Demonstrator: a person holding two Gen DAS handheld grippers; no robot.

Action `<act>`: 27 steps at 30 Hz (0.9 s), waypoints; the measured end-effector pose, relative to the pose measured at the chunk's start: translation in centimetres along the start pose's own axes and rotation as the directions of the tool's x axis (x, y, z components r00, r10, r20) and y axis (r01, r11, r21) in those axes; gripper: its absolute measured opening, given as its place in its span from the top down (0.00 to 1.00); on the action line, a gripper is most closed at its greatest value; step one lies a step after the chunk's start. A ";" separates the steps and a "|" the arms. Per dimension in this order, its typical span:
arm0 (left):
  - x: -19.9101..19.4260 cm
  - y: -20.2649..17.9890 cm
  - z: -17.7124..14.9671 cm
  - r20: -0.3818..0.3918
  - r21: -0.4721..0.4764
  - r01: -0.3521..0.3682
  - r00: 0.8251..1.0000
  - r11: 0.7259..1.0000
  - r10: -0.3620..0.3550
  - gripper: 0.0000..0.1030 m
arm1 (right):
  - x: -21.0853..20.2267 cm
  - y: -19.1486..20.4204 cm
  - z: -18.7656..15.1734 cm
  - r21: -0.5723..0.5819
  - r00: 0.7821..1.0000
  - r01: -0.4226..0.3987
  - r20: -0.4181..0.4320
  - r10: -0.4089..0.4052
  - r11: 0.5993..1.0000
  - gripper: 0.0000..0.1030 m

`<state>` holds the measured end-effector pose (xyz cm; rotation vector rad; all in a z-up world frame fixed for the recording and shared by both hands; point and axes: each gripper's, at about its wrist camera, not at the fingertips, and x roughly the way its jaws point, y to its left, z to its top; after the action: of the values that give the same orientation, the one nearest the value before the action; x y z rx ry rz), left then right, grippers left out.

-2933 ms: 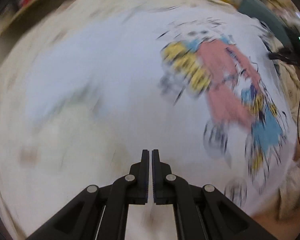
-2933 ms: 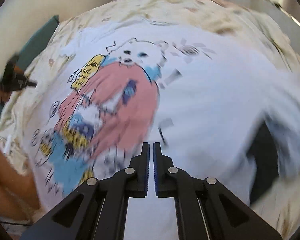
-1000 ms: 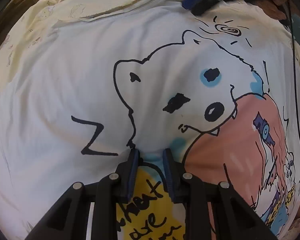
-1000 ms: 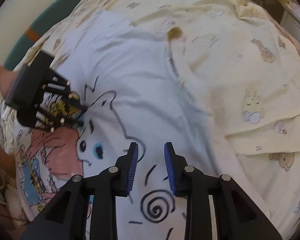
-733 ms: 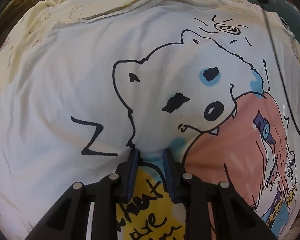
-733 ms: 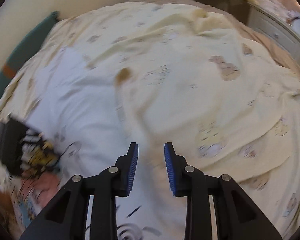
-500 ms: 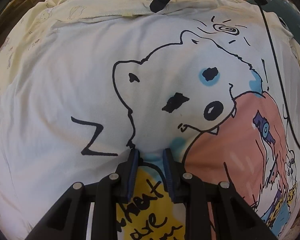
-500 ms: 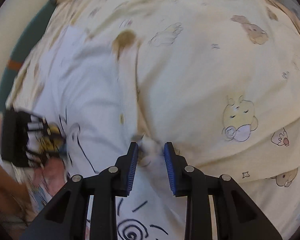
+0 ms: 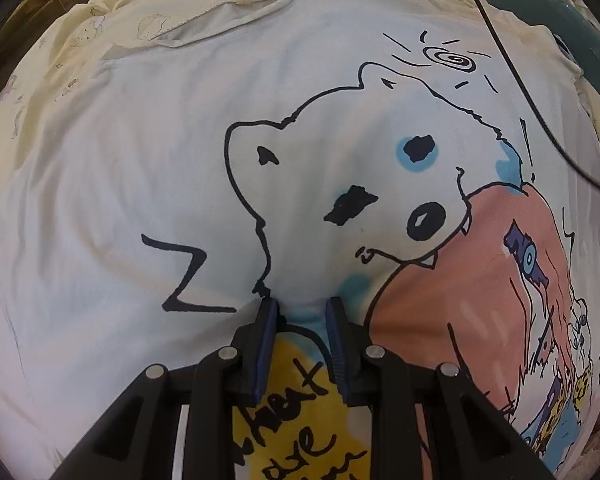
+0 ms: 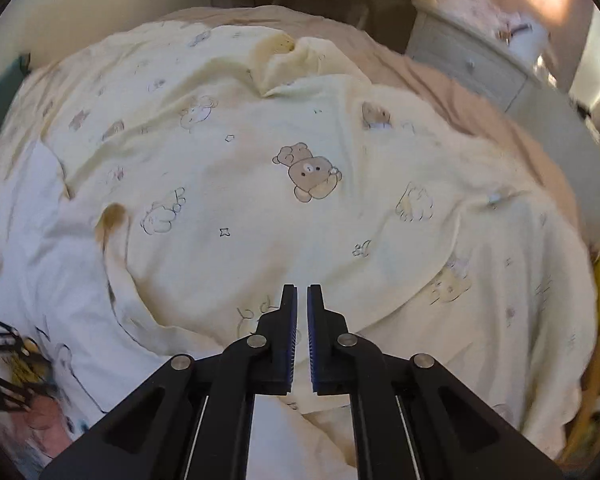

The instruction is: Fold clothes

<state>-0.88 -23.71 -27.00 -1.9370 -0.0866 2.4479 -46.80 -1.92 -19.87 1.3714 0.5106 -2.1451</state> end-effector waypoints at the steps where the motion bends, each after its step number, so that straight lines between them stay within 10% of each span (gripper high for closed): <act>1: 0.0 -0.1 -0.1 0.001 0.000 -0.001 1.000 1.000 0.001 0.75 | 0.3 0.4 -0.3 -0.003 0.999 -0.030 -0.013 0.030 1.000 0.93; 5: -0.2 -0.2 -0.4 0.001 0.002 -0.002 1.000 1.000 0.002 0.75 | 1.6 4.1 -2.5 -0.112 0.987 -0.154 -0.072 0.146 0.982 0.93; 9: -0.4 -0.6 -0.8 -0.002 0.003 -0.001 1.000 1.000 0.001 0.75 | 5.4 6.8 -4.8 -0.210 0.985 -0.054 -0.174 0.017 0.976 0.95; 17: 0.4 -2.9 0.9 0.000 0.004 -0.006 1.000 1.000 0.006 0.75 | 5.7 2.3 -5.1 -0.016 0.970 -0.119 -0.217 0.113 0.993 0.94; 22: 0.3 -3.4 0.8 -0.003 0.007 -0.007 1.000 1.000 0.007 0.75 | 4.4 0.4 -4.1 0.016 0.982 -0.092 -0.162 0.094 0.996 0.52; 27: 1.2 -3.1 2.4 -0.009 0.006 -0.009 1.000 1.000 0.009 0.75 | 6.1 2.8 -4.3 -0.138 0.973 -0.023 -0.231 -0.009 0.990 0.59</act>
<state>-3.60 -20.62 -27.46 -1.9506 -0.0710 2.4417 -44.02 -3.09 -27.28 1.5481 0.7299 -1.9143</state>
